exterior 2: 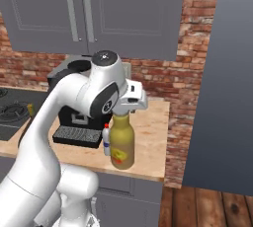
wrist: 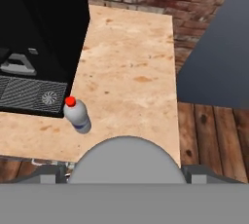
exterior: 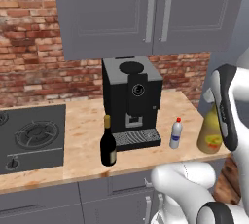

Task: Place the drinks on the dining counter in a tight cluster.

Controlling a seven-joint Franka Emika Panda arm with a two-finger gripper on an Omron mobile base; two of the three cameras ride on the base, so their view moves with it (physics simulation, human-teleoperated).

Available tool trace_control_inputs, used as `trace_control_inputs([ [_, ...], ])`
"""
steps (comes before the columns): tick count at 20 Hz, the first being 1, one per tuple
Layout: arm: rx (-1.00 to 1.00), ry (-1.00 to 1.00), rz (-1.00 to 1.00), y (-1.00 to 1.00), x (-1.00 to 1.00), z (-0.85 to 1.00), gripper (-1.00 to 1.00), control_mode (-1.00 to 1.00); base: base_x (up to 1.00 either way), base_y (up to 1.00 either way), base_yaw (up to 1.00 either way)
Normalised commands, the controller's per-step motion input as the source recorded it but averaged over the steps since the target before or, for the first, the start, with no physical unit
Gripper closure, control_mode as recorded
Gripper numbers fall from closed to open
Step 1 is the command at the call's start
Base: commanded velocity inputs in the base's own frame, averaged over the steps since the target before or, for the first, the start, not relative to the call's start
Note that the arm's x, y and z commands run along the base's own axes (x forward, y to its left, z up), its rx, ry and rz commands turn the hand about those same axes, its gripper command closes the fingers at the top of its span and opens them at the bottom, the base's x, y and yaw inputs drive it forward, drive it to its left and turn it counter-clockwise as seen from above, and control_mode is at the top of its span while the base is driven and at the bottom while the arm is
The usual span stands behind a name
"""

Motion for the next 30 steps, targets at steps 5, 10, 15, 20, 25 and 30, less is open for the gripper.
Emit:
trace_control_inputs([
  [5,0.00,0.00,0.00,0.13,-0.48,0.23,1.00,-1.00,0.00,0.00,0.00],
  [10,0.00,0.02,0.02,0.04,-0.26,0.16,1.00,-1.00,0.00,0.00,0.00],
  [15,0.00,0.01,0.00,0.00,0.00,0.01,1.00,-1.00,0.00,0.00,0.00],
  [20,0.00,0.00,0.00,0.00,-0.04,0.00,1.00,-1.00,0.00,0.00,0.00],
  [25,0.00,0.00,0.00,0.00,0.00,0.00,1.00,1.00,-0.63,-0.17,-0.01],
  [30,0.00,0.00,0.00,0.00,0.00,0.00,1.00,1.00,-0.54,-0.19,-0.03],
])
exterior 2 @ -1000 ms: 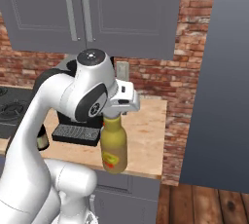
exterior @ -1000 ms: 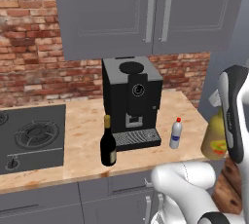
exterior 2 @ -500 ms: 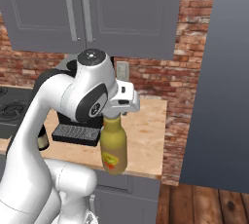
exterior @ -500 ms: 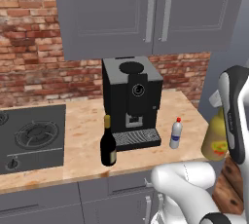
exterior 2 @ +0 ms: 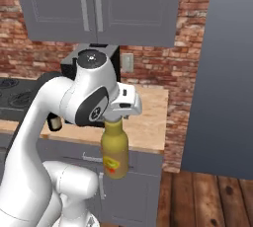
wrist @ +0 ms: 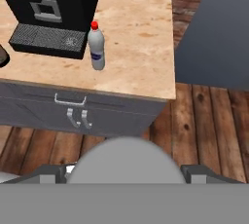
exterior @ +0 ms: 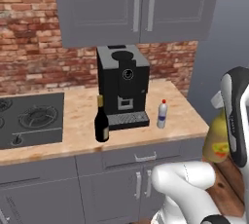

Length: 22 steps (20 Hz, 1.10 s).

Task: Place the drinks on the dining counter in a tight cluster.

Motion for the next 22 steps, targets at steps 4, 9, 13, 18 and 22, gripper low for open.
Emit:
trace_control_inputs([
  [4,0.00,0.00,0.00,0.00,0.00,0.00,1.00,1.00,-0.30,0.00,0.02],
  [9,0.00,0.00,0.00,0.00,0.00,0.00,1.00,1.00,-0.79,0.01,0.38],
  [13,0.00,0.00,0.00,0.00,0.00,0.00,1.00,1.00,-0.59,0.00,0.54],
  [18,0.00,0.00,0.00,0.00,0.00,0.00,1.00,1.00,-0.29,0.04,0.63],
  [22,0.00,0.00,0.00,0.00,0.00,0.00,1.00,1.00,-0.04,0.02,0.65],
])
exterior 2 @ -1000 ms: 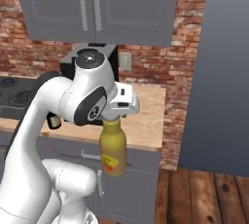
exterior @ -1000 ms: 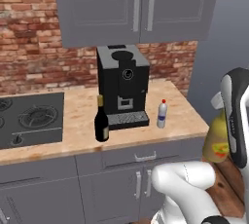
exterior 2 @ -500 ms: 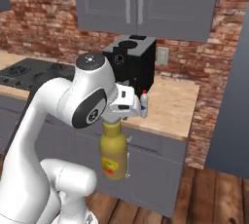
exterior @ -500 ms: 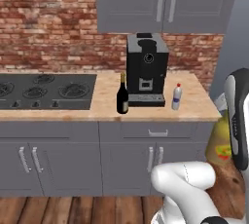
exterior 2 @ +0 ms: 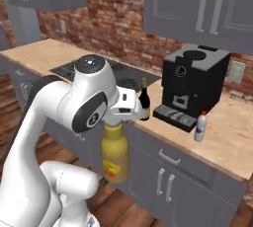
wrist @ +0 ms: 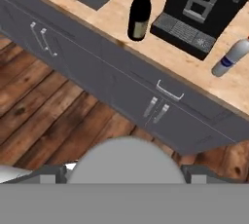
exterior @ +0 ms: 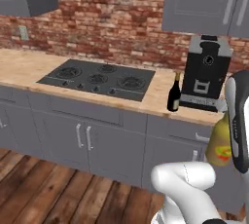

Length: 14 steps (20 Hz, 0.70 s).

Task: Place the drinks on the dining counter in a tight cluster.

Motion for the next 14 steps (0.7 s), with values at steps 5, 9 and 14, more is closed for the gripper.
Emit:
trace_control_inputs([
  [5,0.00,0.00,0.00,0.00,0.00,0.00,1.00,1.00,-0.39,0.00,0.65],
  [9,0.00,0.00,0.00,0.00,0.00,0.00,1.00,1.00,-0.19,0.00,0.70],
  [14,0.00,0.00,0.00,0.00,0.00,0.00,1.00,1.00,-0.01,0.00,0.72],
])
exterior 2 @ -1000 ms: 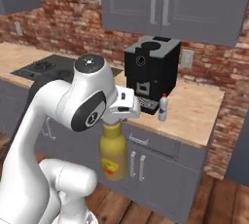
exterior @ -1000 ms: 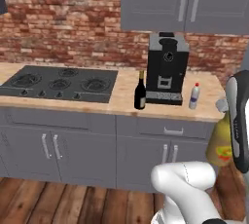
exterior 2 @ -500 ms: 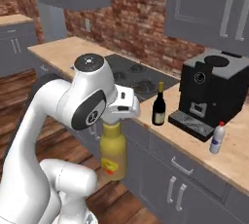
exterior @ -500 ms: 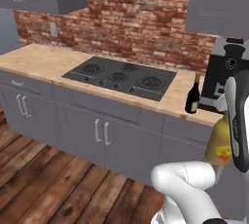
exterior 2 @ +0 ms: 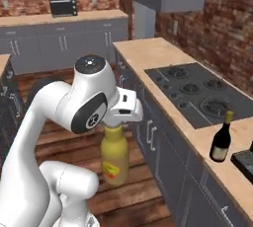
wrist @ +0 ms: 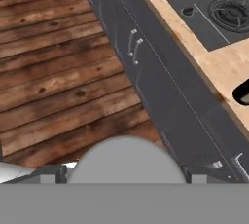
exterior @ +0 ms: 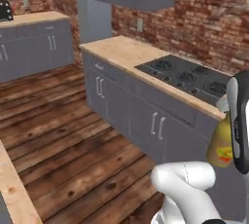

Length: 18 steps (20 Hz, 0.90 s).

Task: Place the drinks on the dining counter in a tight cluster.

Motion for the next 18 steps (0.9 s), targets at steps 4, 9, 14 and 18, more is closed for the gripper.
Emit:
trace_control_inputs([
  [4,0.00,0.00,0.00,0.00,0.00,0.00,1.00,1.00,0.00,-0.03,0.75],
  [9,0.00,0.00,0.00,0.00,0.00,0.00,1.00,1.00,0.00,-0.08,0.77],
  [14,0.00,0.00,0.00,0.00,0.00,0.00,1.00,1.00,0.00,-0.16,0.78],
  [18,0.00,0.00,0.00,0.00,0.00,0.00,1.00,1.00,0.00,-0.26,0.81],
])
